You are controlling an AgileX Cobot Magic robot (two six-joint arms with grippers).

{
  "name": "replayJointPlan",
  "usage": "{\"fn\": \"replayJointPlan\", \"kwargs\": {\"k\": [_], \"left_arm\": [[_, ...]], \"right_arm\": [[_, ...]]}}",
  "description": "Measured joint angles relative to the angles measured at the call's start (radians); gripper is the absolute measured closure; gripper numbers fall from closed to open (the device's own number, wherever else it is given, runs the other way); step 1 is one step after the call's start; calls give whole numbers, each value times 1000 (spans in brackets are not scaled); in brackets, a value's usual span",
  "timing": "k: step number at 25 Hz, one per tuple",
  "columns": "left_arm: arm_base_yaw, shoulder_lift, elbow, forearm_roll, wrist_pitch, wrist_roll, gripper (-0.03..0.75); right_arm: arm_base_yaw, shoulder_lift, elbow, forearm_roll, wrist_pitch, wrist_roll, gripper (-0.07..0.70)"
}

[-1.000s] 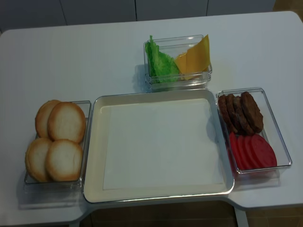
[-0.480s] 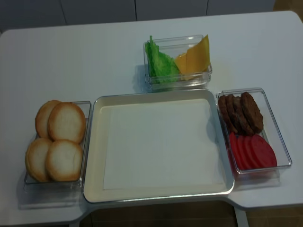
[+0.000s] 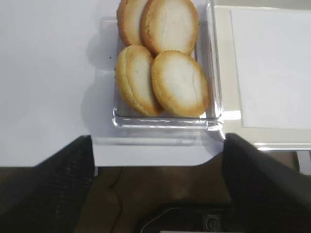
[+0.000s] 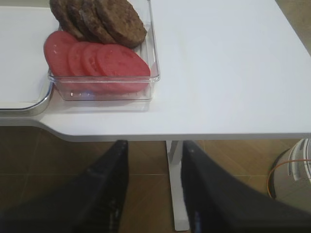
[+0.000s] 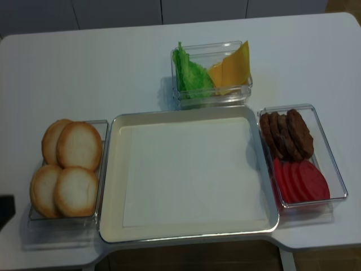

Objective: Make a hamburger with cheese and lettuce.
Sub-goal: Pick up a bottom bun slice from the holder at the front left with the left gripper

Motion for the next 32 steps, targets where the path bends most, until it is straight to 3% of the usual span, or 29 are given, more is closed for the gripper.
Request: {"fn": "replayJointPlan", "kwargs": {"k": [8, 15, 20, 24, 32], "left_arm": [[13, 428, -233, 0, -17, 69, 114], [113, 672, -419, -68, -27, 133, 114], [202, 796, -452, -209, -32, 233, 118], [240, 895, -454, -231, -36, 283, 131], [242, 962, -458, -235, -84, 394, 181]], "right_arm": [[0, 0, 0, 0, 0, 0, 352], [0, 0, 0, 0, 0, 0, 352], [0, 0, 0, 0, 0, 0, 352], [0, 0, 0, 0, 0, 0, 352], [0, 0, 0, 0, 0, 0, 352]]}}
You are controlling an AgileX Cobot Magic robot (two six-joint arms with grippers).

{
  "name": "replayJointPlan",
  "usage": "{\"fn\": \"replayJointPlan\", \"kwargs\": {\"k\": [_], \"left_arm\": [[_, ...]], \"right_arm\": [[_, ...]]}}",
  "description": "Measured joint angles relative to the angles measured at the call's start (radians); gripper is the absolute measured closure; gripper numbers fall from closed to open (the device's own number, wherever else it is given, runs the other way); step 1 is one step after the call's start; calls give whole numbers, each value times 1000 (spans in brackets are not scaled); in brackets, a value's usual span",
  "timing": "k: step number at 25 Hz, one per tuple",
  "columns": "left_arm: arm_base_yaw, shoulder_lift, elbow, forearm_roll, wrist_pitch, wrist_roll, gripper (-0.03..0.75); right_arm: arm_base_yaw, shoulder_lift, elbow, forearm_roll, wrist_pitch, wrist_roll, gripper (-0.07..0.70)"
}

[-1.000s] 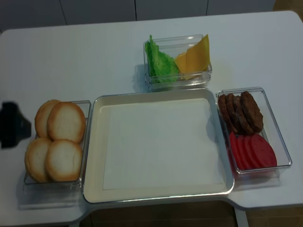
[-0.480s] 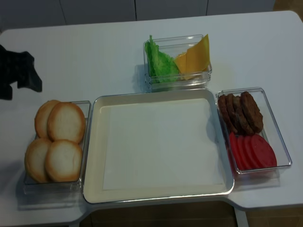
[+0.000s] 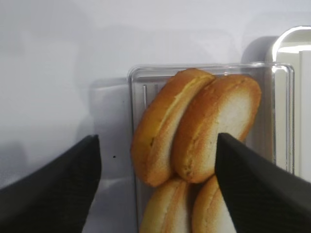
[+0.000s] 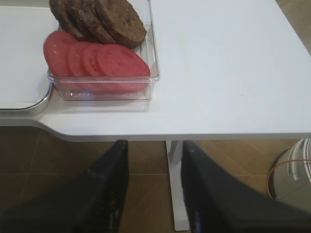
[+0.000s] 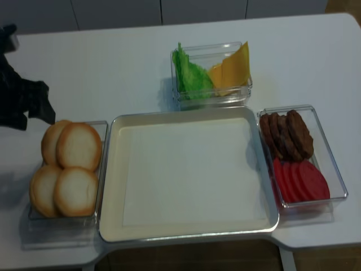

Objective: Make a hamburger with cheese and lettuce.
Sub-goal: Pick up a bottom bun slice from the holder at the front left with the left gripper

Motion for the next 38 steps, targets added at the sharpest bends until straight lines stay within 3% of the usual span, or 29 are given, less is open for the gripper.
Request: {"fn": "replayJointPlan", "kwargs": {"k": [8, 17, 30, 38], "left_arm": [[0, 29, 0, 0, -2, 224, 183], [0, 41, 0, 17, -2, 326, 192], [0, 99, -1, -4, -10, 339, 265], [0, 105, -1, -29, -10, 339, 400]], "right_arm": [[0, 0, 0, 0, 0, 0, 352], [0, 0, 0, 0, 0, 0, 352], [0, 0, 0, 0, 0, 0, 352], [0, 0, 0, 0, 0, 0, 352]]}}
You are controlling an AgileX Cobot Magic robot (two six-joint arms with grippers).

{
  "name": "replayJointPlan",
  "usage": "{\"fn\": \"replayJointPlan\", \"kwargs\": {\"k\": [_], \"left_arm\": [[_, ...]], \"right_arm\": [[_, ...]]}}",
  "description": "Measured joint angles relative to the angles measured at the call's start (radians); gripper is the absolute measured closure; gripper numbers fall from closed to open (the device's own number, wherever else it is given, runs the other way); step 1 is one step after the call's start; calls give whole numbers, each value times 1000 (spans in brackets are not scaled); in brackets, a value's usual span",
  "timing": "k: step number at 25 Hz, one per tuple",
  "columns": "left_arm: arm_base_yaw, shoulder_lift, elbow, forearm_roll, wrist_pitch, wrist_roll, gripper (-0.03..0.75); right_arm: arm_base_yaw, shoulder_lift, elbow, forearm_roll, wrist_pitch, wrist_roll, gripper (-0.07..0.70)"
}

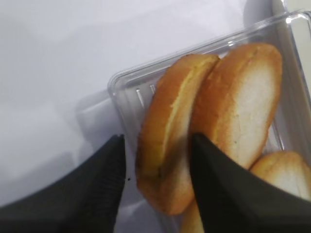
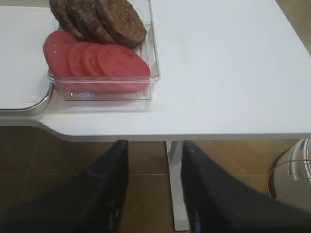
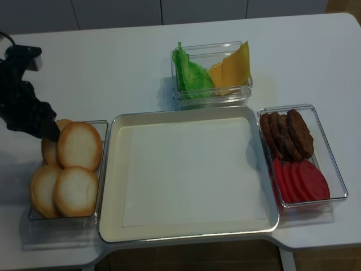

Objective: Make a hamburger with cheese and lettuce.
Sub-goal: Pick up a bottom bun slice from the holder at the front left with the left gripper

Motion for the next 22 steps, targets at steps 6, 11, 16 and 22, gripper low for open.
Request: {"fn": "replayJointPlan", "kwargs": {"k": [6, 11, 16, 22], "left_arm": [[0, 0, 0, 0, 0, 0, 498], [1, 0, 0, 0, 0, 0, 552], [1, 0, -2, 0, 6, 0, 610], [1, 0, -2, -3, 15, 0, 628]], "right_arm": [[0, 0, 0, 0, 0, 0, 352], [0, 0, 0, 0, 0, 0, 352], [0, 0, 0, 0, 0, 0, 352], [0, 0, 0, 0, 0, 0, 352]]}}
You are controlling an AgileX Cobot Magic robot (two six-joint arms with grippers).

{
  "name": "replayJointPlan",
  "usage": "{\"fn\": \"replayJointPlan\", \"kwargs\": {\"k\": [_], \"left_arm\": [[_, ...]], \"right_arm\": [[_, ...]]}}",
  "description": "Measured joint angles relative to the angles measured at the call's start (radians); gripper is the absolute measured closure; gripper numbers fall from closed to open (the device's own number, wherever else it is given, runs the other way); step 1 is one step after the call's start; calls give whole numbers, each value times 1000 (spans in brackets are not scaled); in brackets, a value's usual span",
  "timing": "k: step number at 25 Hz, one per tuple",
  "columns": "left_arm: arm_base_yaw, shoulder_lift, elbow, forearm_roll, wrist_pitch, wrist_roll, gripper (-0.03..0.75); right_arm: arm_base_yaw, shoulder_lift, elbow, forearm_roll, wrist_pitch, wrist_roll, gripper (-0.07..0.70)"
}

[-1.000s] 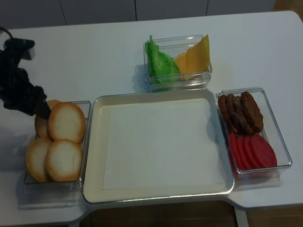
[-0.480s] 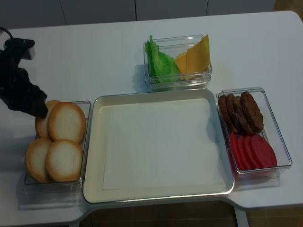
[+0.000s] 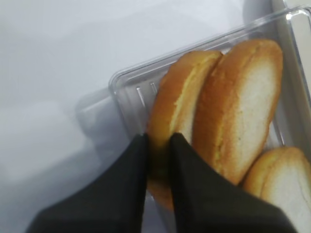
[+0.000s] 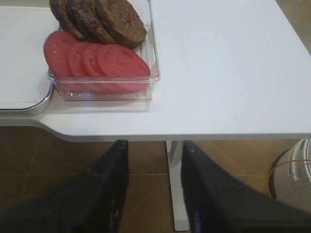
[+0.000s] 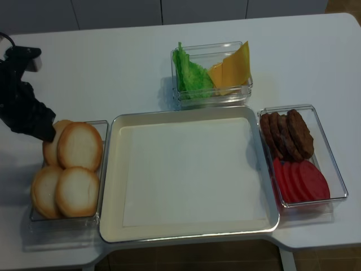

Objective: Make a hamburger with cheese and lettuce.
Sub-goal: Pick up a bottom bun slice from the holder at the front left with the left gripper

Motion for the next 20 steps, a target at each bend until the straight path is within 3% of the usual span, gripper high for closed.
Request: {"fn": "replayJointPlan", "kwargs": {"k": [10, 20], "left_arm": [[0, 0, -4, -4, 20, 0, 631], [0, -73, -76, -12, 44, 0, 634]], "right_arm": [[0, 0, 0, 0, 0, 0, 352], [0, 0, 0, 0, 0, 0, 352]]}}
